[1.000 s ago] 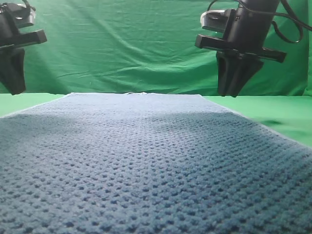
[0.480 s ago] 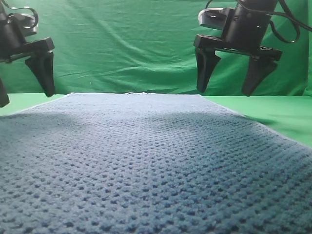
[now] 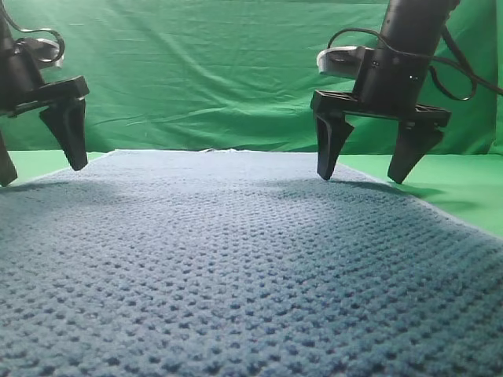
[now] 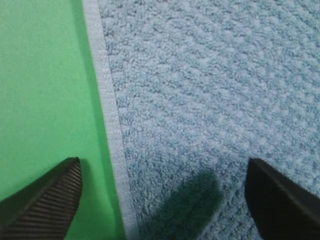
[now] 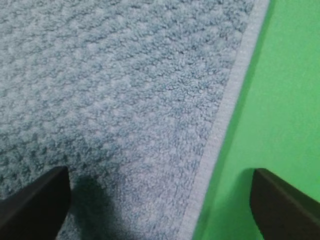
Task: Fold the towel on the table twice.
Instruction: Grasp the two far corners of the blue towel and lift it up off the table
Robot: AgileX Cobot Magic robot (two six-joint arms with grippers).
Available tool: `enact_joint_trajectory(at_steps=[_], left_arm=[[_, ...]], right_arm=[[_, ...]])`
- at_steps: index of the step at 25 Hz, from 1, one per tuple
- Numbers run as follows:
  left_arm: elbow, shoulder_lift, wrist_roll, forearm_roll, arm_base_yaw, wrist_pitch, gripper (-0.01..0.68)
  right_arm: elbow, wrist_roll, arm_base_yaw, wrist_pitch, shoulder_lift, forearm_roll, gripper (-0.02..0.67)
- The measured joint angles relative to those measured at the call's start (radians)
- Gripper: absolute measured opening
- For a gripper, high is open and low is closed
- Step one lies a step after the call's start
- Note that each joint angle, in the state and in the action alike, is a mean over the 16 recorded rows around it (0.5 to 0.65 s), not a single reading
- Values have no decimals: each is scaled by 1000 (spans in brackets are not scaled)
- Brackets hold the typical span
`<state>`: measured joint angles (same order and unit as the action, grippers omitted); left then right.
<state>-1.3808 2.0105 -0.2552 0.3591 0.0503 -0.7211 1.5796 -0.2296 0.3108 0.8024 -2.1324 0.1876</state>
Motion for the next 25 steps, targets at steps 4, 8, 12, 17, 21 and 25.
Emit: enact_joint_trajectory(at_steps=[4,8,12,17,21,25], left_arm=[[-8,10,-2,3,-1,-27,560],[-16,23,-4,19,-3,-64,436],[-24,35,-6,45,-5,-102,277],[-48,51,-7,72,-7,-158,109],[-90,56,-5,83,-7,-210,24],[-171,49,0,81,-7,-259,0]], right_arm=[[6,-6,0,14,-9,0,530],[11,-10,-1,42,-14,7,393],[17,-11,-1,74,-17,18,235],[38,-8,-2,125,-18,32,81],[73,-5,-2,156,-5,40,13],[135,-2,-1,170,25,41,0]])
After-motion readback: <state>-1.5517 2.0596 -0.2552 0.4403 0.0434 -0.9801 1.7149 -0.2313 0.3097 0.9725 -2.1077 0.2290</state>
